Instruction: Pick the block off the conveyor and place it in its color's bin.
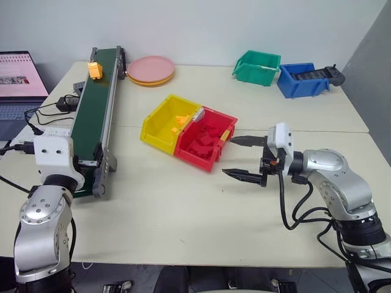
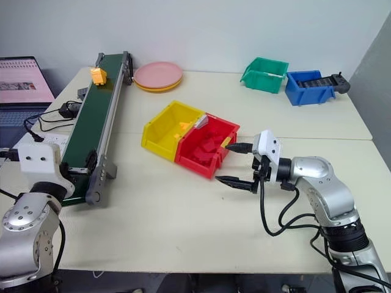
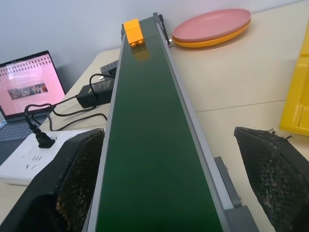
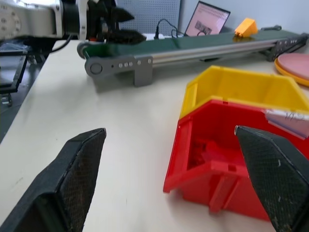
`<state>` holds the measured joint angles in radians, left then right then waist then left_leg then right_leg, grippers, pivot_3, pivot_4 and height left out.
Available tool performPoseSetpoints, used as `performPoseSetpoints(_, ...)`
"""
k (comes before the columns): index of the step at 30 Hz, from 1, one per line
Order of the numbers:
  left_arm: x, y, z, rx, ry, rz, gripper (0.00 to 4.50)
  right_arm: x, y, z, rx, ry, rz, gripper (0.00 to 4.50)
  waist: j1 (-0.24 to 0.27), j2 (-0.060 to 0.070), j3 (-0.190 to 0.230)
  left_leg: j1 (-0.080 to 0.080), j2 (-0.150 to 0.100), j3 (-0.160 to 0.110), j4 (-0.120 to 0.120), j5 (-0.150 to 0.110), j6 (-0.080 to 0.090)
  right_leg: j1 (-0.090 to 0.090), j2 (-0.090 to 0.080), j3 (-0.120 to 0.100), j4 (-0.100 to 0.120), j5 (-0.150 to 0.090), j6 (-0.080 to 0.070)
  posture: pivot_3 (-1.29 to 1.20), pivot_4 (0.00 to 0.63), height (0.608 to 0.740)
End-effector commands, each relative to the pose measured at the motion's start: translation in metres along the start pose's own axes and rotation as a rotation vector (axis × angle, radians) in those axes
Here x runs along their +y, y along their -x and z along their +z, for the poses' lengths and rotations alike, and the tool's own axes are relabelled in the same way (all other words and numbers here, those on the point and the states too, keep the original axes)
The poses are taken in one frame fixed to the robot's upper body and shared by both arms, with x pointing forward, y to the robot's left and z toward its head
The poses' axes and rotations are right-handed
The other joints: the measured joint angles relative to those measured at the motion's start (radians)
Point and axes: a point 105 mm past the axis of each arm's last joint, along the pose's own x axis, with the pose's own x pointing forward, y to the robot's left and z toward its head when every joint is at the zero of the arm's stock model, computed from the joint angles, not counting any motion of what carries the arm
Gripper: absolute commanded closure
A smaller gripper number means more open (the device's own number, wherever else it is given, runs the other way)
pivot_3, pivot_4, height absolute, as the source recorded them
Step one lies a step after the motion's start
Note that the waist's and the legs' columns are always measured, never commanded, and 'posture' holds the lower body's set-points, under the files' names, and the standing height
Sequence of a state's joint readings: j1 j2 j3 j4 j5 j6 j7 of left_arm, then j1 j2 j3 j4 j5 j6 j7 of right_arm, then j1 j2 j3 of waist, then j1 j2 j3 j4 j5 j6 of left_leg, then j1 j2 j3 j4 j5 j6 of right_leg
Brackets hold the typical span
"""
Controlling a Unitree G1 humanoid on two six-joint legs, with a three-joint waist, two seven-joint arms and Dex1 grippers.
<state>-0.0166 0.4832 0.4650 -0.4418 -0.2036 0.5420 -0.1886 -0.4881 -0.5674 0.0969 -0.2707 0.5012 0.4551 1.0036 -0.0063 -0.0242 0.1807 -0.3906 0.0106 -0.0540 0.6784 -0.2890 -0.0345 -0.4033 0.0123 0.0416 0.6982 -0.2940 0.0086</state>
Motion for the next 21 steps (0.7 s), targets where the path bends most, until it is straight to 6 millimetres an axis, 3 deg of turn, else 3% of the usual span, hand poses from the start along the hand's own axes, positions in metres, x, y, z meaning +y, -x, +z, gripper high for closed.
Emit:
performPoseSetpoints(1,0.006,0.005,0.018,-0.068,0.003,0.015,0.01,-0.004,-0.002,0.026,-0.084,0.030,0.020,0.00,0.000,0.000,0.000,0.000,0.000,0.000,0.000,0.000,0.000,0.000,0.000,0.000,0.000,0.000,0.000,0.00,0.150,0.740)
performPoseSetpoints(9,0.015,0.006,0.032,-0.134,0.031,0.036,0.01,0.000,-0.006,0.040,-0.117,0.036,0.071,0.00,0.001,0.000,0.000,-0.001,0.000,-0.001,0.000,0.000,0.000,-0.001,0.000,-0.001,0.000,0.000,0.000,0.00,0.150,0.740)
performPoseSetpoints(21,0.026,-0.009,0.030,-0.044,0.051,0.097,0.01,0.004,-0.007,0.037,-0.086,0.095,0.079,0.00,0.001,0.000,0.000,-0.001,0.000,-0.001,0.000,0.000,0.000,-0.001,0.000,-0.001,0.000,0.000,0.000,0.00,0.150,0.740)
